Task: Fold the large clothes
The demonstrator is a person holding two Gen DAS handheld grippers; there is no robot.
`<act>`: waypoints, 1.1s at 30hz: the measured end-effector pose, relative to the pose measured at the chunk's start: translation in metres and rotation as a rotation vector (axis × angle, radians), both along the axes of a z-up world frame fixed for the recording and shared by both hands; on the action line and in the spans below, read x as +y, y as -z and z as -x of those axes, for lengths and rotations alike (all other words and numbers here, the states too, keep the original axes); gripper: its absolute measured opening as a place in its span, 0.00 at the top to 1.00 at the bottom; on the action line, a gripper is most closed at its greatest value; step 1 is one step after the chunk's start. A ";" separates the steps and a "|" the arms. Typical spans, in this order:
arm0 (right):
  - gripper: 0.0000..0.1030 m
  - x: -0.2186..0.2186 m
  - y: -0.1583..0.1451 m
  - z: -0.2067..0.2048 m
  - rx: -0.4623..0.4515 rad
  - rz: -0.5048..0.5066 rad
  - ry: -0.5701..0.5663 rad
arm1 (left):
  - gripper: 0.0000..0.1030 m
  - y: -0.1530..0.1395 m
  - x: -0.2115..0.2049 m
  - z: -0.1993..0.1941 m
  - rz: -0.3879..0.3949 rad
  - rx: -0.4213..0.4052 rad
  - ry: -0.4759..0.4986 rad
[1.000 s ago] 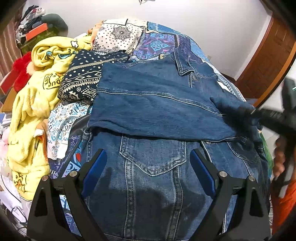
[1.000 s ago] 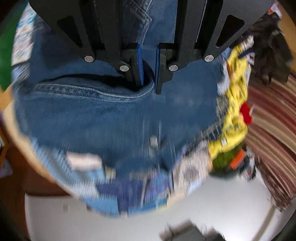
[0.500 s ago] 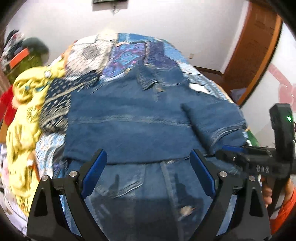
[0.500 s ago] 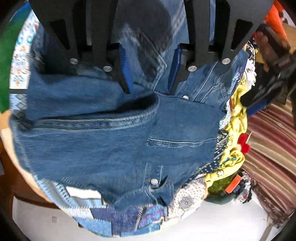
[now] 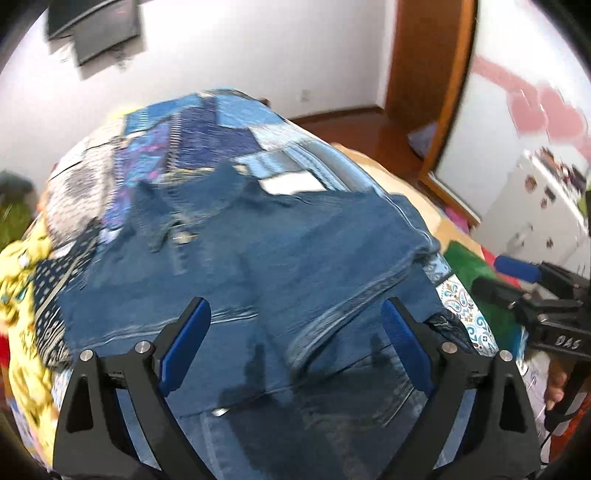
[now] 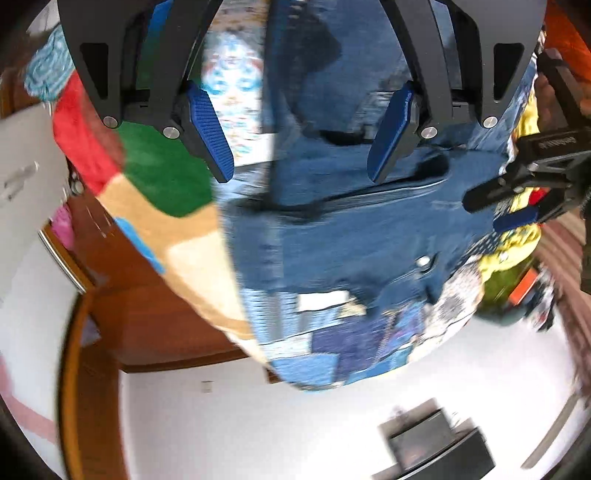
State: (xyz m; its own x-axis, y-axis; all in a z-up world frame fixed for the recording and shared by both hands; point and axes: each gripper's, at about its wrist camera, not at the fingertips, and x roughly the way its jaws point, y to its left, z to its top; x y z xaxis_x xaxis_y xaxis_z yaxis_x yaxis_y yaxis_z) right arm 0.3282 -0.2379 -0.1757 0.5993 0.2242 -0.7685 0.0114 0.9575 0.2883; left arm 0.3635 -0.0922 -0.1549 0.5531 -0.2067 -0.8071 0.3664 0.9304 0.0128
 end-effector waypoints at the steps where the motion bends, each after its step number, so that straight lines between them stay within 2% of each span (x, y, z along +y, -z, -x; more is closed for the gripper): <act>1: 0.30 -0.009 0.004 0.001 0.009 -0.012 0.025 | 0.09 0.006 -0.011 -0.005 -0.017 0.012 0.030; 8: 0.30 -0.031 0.031 0.005 0.072 -0.068 0.110 | 0.10 0.039 -0.064 -0.026 -0.094 0.042 0.162; 10: 0.30 -0.034 0.039 0.005 0.088 -0.070 0.122 | 0.16 0.051 -0.075 -0.034 -0.105 0.067 0.184; 12: 0.30 -0.036 0.045 0.005 0.107 -0.066 0.129 | 0.29 0.064 -0.083 -0.043 -0.123 0.102 0.198; 14: 0.30 -0.039 0.050 0.007 0.123 -0.081 0.132 | 0.32 0.074 -0.087 -0.052 -0.115 0.134 0.200; 17: 0.30 -0.040 0.056 0.008 0.138 -0.093 0.136 | 0.33 0.079 -0.086 -0.060 -0.056 0.169 0.196; 19: 0.30 -0.040 0.061 0.008 0.149 -0.103 0.136 | 0.43 0.077 -0.083 -0.063 -0.018 0.175 0.195; 21: 0.30 -0.038 0.063 0.007 0.162 -0.105 0.134 | 0.68 0.072 -0.080 -0.066 0.034 0.193 0.199; 23: 0.30 -0.036 0.062 0.008 0.160 -0.097 0.135 | 0.80 0.063 -0.073 -0.066 0.082 0.192 0.187; 25: 0.30 -0.035 0.060 0.008 0.158 -0.117 0.134 | 0.82 0.054 -0.067 -0.068 0.099 0.172 0.156; 27: 0.30 -0.033 0.059 0.009 0.153 -0.126 0.135 | 0.89 0.045 -0.058 -0.071 0.127 0.155 0.134; 33: 0.30 -0.017 0.047 0.010 0.131 -0.129 0.116 | 0.92 0.007 -0.011 -0.068 0.182 0.055 0.033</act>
State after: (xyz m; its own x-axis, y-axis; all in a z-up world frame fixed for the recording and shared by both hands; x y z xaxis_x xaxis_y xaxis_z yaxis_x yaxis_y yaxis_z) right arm 0.3180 -0.2546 -0.2228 0.5239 0.2616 -0.8106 0.1645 0.9027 0.3976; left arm 0.4318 -0.1028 -0.1618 0.4994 -0.3690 -0.7839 0.3919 0.9031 -0.1754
